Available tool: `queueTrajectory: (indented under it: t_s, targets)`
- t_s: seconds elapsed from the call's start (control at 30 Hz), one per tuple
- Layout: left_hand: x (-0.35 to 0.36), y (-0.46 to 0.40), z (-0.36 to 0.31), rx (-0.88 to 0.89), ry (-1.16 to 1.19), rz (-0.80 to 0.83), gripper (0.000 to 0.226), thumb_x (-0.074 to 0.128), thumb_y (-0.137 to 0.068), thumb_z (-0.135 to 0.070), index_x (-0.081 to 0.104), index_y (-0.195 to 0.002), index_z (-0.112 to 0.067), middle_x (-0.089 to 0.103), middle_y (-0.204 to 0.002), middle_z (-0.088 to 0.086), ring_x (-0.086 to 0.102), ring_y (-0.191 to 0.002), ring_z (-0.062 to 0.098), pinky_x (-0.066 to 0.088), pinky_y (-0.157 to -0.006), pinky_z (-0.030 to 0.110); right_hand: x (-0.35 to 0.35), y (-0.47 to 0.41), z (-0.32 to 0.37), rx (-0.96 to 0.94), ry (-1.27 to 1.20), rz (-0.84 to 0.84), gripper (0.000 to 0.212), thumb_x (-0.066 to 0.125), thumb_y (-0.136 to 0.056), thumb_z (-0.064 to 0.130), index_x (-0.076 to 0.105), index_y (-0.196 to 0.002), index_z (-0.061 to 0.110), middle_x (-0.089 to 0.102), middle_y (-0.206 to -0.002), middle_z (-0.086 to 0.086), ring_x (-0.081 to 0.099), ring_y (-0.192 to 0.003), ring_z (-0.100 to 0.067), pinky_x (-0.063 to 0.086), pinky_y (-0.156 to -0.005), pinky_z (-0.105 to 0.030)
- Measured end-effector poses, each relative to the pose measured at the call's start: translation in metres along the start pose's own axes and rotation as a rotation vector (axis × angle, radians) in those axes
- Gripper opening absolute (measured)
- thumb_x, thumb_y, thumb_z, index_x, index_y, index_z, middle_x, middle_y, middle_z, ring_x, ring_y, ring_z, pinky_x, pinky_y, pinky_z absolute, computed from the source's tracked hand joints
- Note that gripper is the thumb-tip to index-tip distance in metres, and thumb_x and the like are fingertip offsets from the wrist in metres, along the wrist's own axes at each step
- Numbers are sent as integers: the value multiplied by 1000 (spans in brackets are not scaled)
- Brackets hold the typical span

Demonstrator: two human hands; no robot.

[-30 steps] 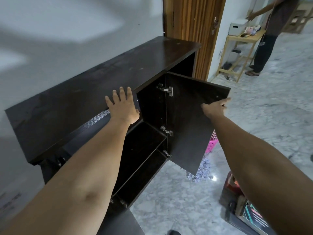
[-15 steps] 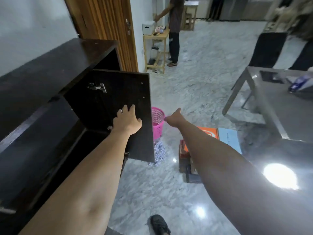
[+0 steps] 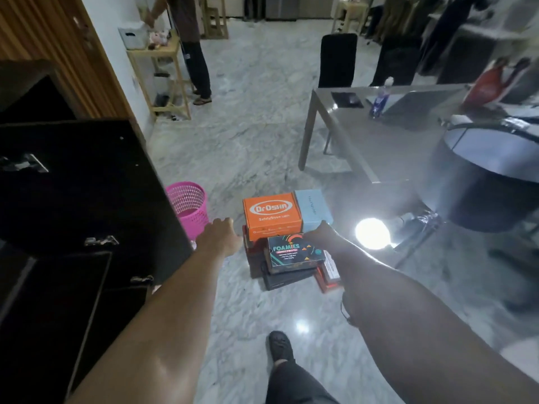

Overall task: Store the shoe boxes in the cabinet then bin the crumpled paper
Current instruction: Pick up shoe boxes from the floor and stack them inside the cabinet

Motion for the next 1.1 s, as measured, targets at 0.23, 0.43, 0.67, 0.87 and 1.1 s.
queueTrajectory:
  t_s: [0.23,0.43,0.67,0.87,1.1]
  targets:
    - [83,-97,-41,-19,97,159,60,52,-91,-38,45,-146,-15,54,-143,14,56,-127,35,50,-97,44,-17,-2,-11,114,-29,-70,80,64,-97,39,26,-156,2,55,-130,-8,63,-107,-27,46,-78,-32]
    - [200,-229,-50,-186,109,314,60,49,-89,-51,47,-142,-23,58,-138,11,58,-122,37,52,-95,46,13,-168,-63,339,-71,14,77,68,-92,36,32,-154,9,50,-147,-15,55,-121,-28,44,-104,-42]
    - [400,-383,-45,-270,336,404,53,55,-85,-57,49,-135,-41,64,-137,-1,68,-111,31,58,-92,48,76,-376,-164,463,-35,-28,87,72,-82,43,29,-154,18,53,-143,-15,56,-127,-38,48,-107,-49]
    - [518,-453,-9,-333,580,155,53,63,-87,-36,47,-137,-34,63,-136,2,64,-120,30,57,-95,51,109,-472,-253,548,1,-130,82,67,-85,48,31,-152,17,54,-142,-19,53,-128,-44,44,-109,-55]
    - [595,-439,14,-609,924,188,44,42,-104,-47,52,-140,-24,69,-126,8,67,-110,31,56,-95,49,134,-479,-288,434,-120,-134,76,72,-86,58,39,-147,23,63,-129,-5,63,-114,-32,55,-94,-47]
Point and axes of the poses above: each hand's wrist, its own y-axis away from the middle knuckle, its own x-axis out of the palm, z = x × y, the point moved 8 cm from there along -y, towards the middle knuckle
